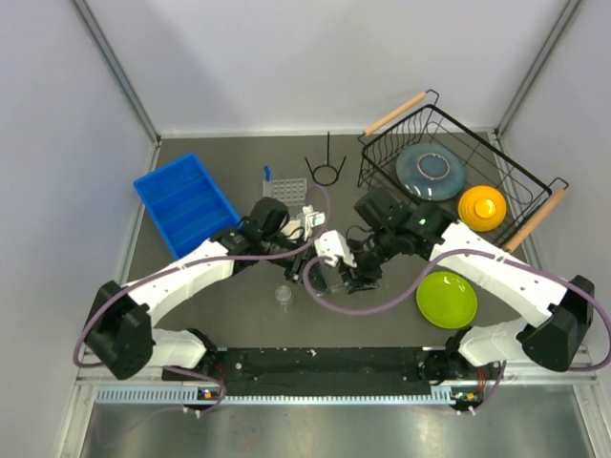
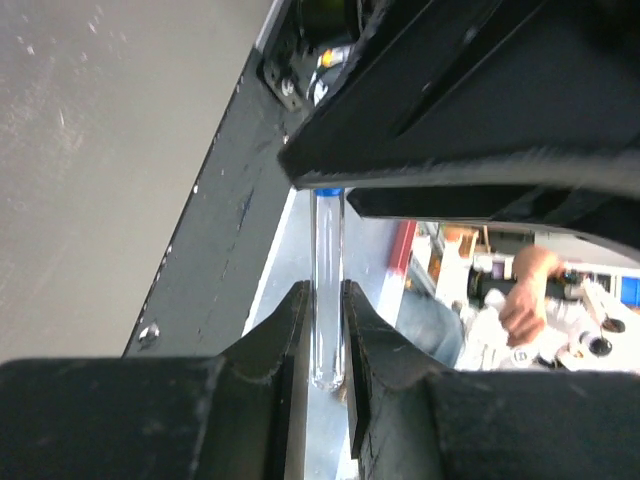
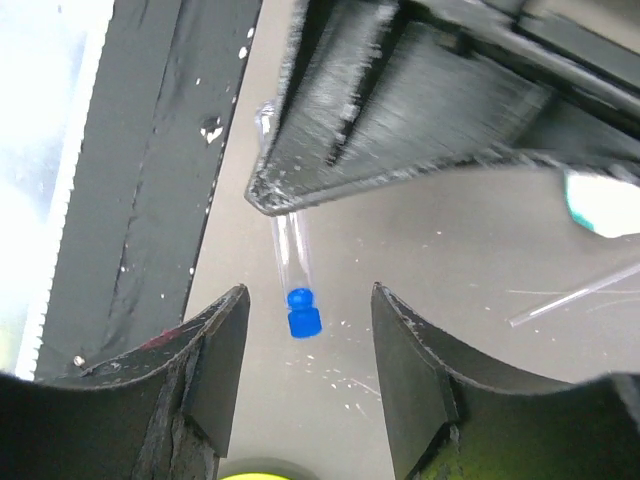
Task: Organize the chemistry lab equipment
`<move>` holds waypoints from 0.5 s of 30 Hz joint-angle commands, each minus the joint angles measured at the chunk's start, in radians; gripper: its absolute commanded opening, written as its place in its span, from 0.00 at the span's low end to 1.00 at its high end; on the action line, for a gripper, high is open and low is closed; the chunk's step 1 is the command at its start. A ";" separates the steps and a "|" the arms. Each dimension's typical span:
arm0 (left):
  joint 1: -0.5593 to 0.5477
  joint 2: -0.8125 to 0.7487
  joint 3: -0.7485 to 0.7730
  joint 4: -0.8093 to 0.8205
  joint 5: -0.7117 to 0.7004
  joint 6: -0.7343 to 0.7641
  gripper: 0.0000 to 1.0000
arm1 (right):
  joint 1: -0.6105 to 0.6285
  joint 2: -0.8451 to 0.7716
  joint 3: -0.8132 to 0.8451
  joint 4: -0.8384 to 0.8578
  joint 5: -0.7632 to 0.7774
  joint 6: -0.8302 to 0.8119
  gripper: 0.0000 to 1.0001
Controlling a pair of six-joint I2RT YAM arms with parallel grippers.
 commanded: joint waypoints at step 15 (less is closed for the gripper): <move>-0.009 -0.386 -0.301 0.747 -0.562 -0.333 0.08 | -0.383 -0.154 -0.023 0.429 -0.470 0.658 0.53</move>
